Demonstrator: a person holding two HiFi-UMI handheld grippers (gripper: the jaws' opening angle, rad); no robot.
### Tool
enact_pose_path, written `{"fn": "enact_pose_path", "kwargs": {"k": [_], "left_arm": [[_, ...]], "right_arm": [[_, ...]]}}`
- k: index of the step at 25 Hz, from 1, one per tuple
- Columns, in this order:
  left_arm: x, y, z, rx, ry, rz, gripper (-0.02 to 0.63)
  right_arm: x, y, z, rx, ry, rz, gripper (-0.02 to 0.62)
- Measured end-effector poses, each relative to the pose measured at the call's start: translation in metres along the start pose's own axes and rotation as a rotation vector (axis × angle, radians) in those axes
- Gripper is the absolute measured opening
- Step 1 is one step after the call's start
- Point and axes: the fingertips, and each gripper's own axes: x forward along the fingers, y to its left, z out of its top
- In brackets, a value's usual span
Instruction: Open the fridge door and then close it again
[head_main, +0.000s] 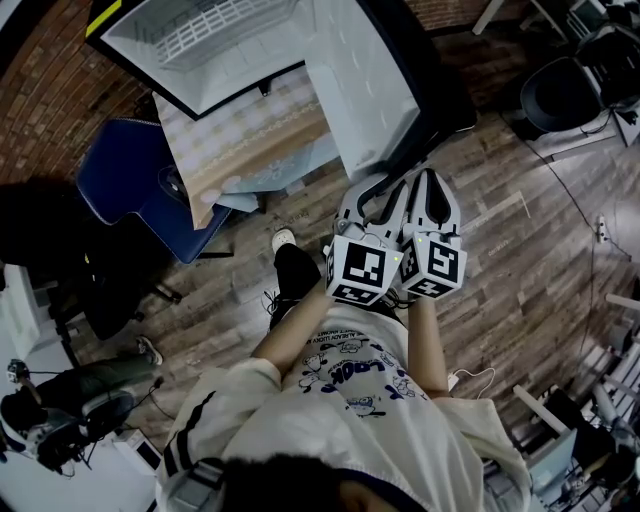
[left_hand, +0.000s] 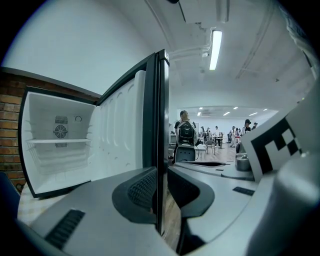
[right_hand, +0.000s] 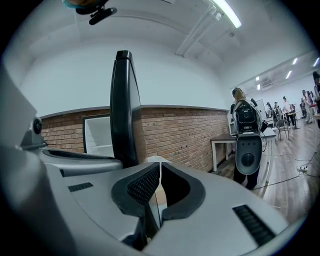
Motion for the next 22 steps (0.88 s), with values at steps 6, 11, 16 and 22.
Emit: {"fn": "enact_pose_path", "kwargs": {"k": [6, 11, 16, 22], "left_arm": [[-0.005, -0.001, 0.0, 0.004, -0.002, -0.002, 0.077], [-0.009, 0.003, -0.002, 0.001, -0.002, 0.01, 0.078], [-0.015, 0.008, -0.003, -0.001, -0.004, 0.029, 0.078], [-0.022, 0.017, -0.006, -0.012, -0.007, 0.046, 0.078]], "right_arm": [[0.002, 0.005, -0.002, -0.005, 0.006, 0.025, 0.034], [0.004, 0.01, -0.001, -0.015, 0.006, 0.047, 0.034], [0.005, 0.02, -0.001, -0.018, 0.005, 0.076, 0.034], [0.005, 0.027, -0.001, -0.021, 0.008, 0.092, 0.034]]}}
